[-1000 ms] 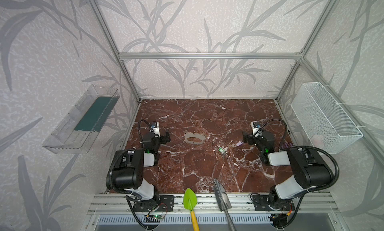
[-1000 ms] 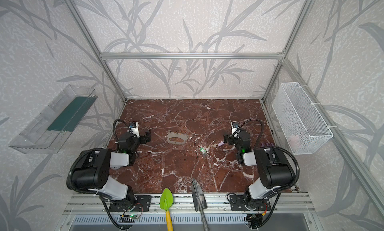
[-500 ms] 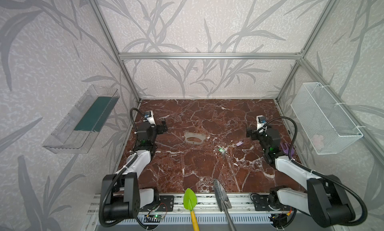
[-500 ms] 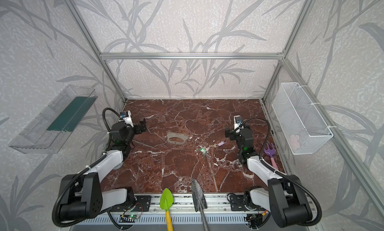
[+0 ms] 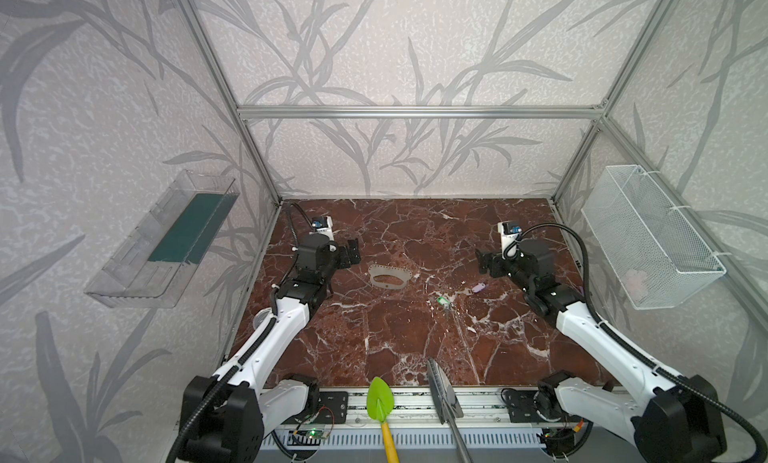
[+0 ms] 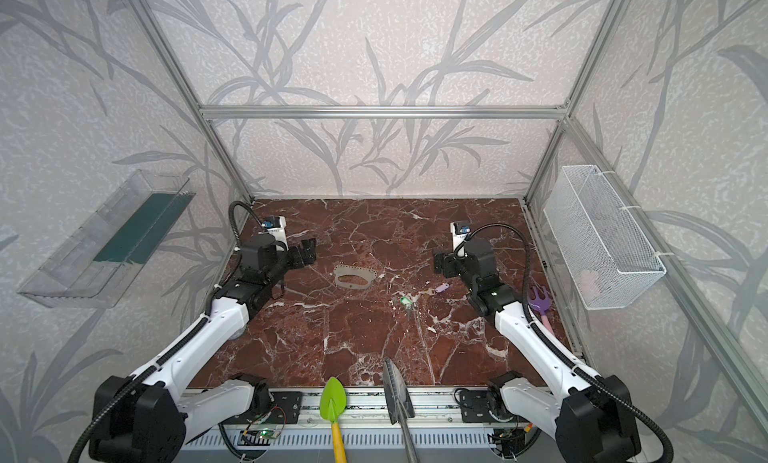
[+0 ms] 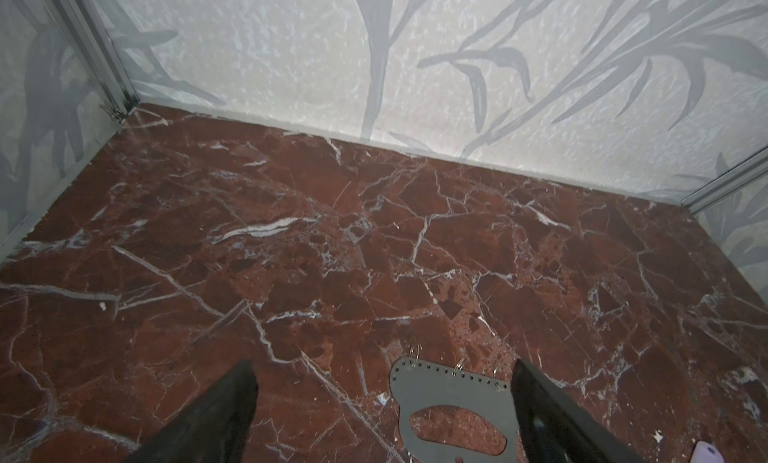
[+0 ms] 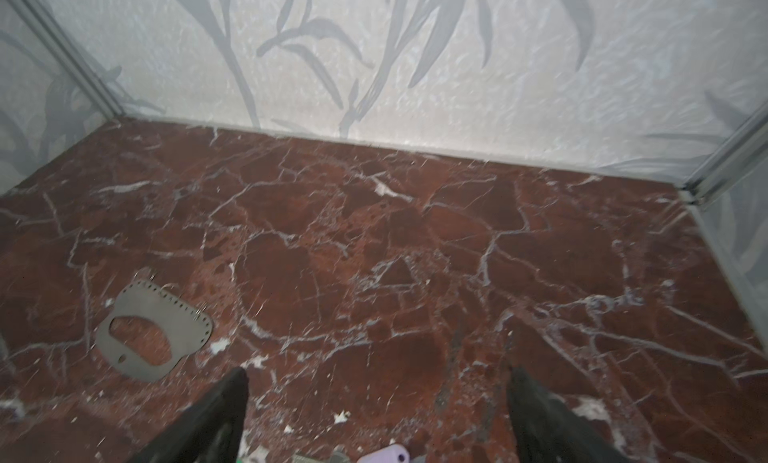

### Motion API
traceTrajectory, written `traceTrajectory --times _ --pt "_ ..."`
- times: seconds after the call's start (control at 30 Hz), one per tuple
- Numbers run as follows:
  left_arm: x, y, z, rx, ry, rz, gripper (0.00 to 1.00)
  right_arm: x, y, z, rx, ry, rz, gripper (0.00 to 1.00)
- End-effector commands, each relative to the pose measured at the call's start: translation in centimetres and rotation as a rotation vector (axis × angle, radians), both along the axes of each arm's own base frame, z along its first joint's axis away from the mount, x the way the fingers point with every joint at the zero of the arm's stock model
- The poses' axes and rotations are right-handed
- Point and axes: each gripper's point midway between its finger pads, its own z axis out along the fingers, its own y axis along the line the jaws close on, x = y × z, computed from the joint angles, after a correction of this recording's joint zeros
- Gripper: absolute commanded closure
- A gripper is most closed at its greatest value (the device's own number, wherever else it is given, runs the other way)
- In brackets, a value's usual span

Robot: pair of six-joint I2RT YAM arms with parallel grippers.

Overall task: Put the keys on the keyring
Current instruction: 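Grasp the grey metal ring plate edge with left gripper while right gripper approaches keys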

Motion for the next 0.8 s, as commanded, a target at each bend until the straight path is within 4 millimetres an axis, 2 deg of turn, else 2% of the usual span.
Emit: traceTrajectory --times 0.0,0.13,0.3,0.6,0.77 --pt "-0.9 -0.6 -3.7 0.002 0.203 0.018 0.12 -0.6 1.4 -1.4 0.007 0.095 0.003 0.08" --pt "-0.2 -2.2 -6.0 0.028 0.299 -0.01 0.18 -1.0 3.1 -3.0 0.024 0.151 0.015 0.1" --pt "1.3 -4.2 -8.8 0.025 0.359 -0.053 0.29 -1.5 3.8 -4.6 0.038 0.202 0.019 0.13" --pt "3.1 -7.1 -13.7 -0.011 0.448 -0.112 0.52 -2.2 2.6 -5.4 -0.008 0.225 -0.014 0.14" --pt "4.0 -8.0 -14.9 -0.027 0.418 -0.118 0.59 -2.4 2.3 -5.4 -0.022 0.224 -0.02 0.14"
